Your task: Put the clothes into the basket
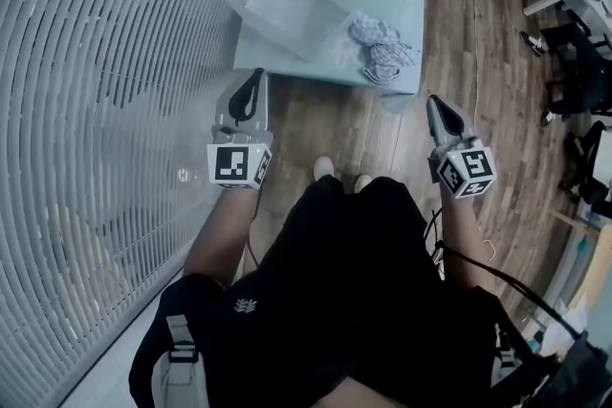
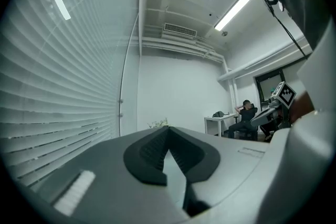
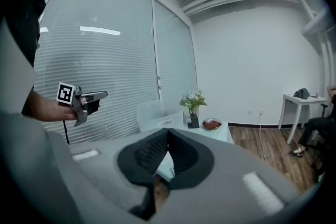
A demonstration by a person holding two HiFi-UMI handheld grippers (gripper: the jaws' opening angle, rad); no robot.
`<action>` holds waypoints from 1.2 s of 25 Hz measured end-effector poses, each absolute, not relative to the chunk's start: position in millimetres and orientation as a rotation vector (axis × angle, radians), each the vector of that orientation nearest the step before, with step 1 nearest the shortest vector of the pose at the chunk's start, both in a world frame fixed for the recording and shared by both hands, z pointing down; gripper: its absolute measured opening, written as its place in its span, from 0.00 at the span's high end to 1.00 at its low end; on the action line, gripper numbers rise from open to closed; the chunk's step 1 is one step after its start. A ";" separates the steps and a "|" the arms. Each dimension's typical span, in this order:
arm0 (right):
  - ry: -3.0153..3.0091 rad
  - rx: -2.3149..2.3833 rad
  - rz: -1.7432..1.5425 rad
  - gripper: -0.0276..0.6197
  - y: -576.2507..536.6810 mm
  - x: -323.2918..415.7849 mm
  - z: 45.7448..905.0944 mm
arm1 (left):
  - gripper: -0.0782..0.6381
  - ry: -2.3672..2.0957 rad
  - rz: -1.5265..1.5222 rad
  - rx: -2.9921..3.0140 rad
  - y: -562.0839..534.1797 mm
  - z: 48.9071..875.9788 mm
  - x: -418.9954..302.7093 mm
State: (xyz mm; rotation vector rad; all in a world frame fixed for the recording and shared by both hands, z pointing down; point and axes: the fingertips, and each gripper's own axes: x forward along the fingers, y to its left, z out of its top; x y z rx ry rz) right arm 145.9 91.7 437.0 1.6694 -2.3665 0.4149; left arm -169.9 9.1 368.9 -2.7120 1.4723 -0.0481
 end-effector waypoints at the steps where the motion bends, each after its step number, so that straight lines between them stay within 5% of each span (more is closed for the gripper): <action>1: -2.354 1.668 0.429 0.95 88.9 148.7 442.7 | 0.88 1.461 -0.039 -2.714 4.0 367.9 -165.8; 30: -2.624 1.377 0.477 0.95 -150.3 227.8 479.7 | 0.88 1.841 -0.080 -2.516 -155.3 348.5 -93.5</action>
